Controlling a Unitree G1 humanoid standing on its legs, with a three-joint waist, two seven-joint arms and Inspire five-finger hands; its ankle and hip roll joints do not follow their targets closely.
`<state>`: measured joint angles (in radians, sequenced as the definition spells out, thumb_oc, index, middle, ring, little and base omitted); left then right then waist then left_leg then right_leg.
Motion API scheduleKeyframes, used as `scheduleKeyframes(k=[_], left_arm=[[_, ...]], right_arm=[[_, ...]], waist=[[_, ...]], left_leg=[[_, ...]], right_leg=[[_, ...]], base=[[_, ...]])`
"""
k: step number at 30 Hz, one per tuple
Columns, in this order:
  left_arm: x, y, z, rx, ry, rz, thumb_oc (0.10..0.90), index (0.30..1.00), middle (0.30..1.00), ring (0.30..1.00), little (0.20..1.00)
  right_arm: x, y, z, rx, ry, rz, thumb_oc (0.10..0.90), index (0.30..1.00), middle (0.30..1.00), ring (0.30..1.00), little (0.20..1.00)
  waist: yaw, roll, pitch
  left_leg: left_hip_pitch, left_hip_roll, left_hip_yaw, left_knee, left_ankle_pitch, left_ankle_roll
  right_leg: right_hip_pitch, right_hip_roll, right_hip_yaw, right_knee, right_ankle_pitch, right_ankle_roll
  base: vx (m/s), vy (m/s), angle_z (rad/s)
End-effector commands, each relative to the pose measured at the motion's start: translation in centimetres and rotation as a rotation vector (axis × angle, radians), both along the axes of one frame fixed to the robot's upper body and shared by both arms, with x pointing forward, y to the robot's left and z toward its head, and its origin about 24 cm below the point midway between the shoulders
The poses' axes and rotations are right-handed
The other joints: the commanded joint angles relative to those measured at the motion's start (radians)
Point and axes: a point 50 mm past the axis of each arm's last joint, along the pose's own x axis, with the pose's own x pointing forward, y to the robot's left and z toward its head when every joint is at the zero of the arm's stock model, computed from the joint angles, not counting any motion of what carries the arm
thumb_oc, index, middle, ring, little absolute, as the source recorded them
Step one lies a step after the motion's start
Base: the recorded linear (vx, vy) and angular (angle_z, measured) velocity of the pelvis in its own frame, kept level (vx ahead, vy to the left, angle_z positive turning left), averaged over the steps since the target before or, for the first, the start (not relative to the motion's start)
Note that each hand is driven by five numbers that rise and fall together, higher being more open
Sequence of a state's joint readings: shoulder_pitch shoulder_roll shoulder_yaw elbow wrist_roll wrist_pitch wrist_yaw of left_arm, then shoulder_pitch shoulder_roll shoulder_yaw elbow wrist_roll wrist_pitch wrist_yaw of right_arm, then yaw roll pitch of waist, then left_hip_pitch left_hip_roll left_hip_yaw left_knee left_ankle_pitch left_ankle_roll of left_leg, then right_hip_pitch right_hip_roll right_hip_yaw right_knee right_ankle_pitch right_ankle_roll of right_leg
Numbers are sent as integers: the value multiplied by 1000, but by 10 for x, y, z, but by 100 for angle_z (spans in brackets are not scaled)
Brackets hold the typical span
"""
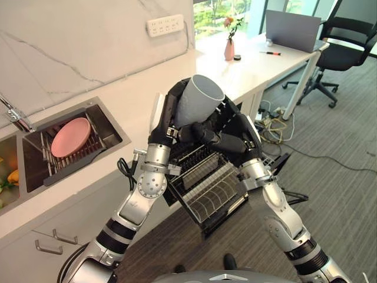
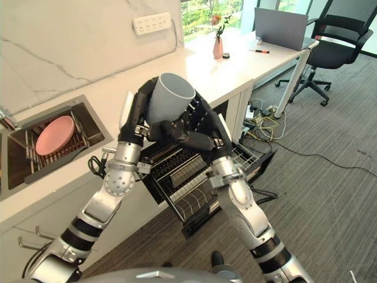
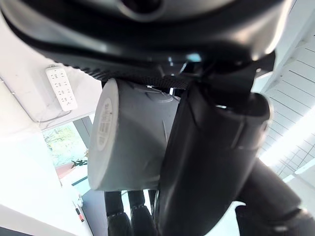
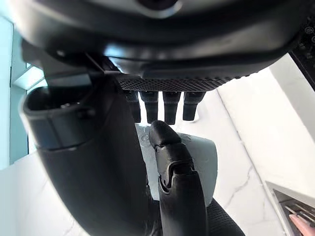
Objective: Place the dishes in the dishwasher.
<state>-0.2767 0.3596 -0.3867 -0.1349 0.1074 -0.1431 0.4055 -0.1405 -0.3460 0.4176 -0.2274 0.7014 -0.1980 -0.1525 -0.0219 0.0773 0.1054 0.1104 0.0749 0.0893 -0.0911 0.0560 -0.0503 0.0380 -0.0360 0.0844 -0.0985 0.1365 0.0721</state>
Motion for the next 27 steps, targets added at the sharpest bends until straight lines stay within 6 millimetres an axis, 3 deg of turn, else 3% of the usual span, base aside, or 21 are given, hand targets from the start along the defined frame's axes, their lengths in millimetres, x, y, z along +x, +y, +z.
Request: scheduleKeyframes(k=[1,11,19,20,22,23,24,25,27], left_arm=[[-3,-8,55,23,-274,-107,400,300,300,300,300],[-13,-9,49,111,-263,-184,400,300,300,300,300],[-26,-22,49,250,-293,-316,400,300,300,300,300],[-29,-28,47,301,-297,-365,400,300,300,300,300],[-31,-30,48,319,-306,-381,400,300,300,300,300],[-32,-31,49,327,-313,-392,400,300,300,300,300],[-32,-32,48,326,-307,-394,400,300,300,300,300],[-32,-32,46,326,-300,-394,400,300,300,300,300],[-31,-32,45,323,-294,-395,400,300,300,300,300]], right_arm=[[6,4,52,199,-218,34,800,900,900,900,900],[7,-5,56,219,-223,41,800,900,900,900,900],[10,-1,47,198,-167,132,800,900,900,900,900],[10,6,45,158,-150,222,800,900,900,900,900],[10,5,47,135,-158,242,800,900,900,900,900],[12,2,45,116,-153,229,623,634,634,634,634],[12,1,46,113,-156,220,551,526,526,526,526],[12,-1,45,110,-155,205,411,316,316,316,316],[13,-3,44,118,-156,181,400,300,300,300,300]], waist=[[19,-74,-72],[26,-82,-76],[35,-93,-73],[39,-99,-73],[39,-100,-73],[39,-102,-72],[38,-102,-71],[38,-101,-71],[37,-100,-70]], left_leg=[[-16,-38,-3,4,-38,-18],[-16,-36,-9,4,-42,-20],[-21,-32,-15,4,-39,-23],[-23,-29,-17,4,-38,-25],[-25,-29,-18,4,-37,-27],[-26,-30,-20,4,-36,-28],[-28,-30,-21,4,-35,-29],[-29,-30,-23,4,-35,-29],[-30,-30,-24,4,-34,-29]], right_leg=[[111,-55,-18,16,-137,62],[111,-56,-31,18,-136,64],[106,-53,-38,23,-136,65],[103,-54,-41,24,-134,65],[103,-53,-45,24,-134,64],[103,-52,-49,24,-135,64],[103,-52,-51,24,-135,64],[103,-53,-53,24,-135,64],[102,-53,-57,24,-135,64]], base=[[0,0,0],[-4,-2,3],[-8,-1,1],[-15,0,3],[-16,0,4],[-18,-1,4],[-22,-1,4],[-21,7,5],[-11,6,5]])
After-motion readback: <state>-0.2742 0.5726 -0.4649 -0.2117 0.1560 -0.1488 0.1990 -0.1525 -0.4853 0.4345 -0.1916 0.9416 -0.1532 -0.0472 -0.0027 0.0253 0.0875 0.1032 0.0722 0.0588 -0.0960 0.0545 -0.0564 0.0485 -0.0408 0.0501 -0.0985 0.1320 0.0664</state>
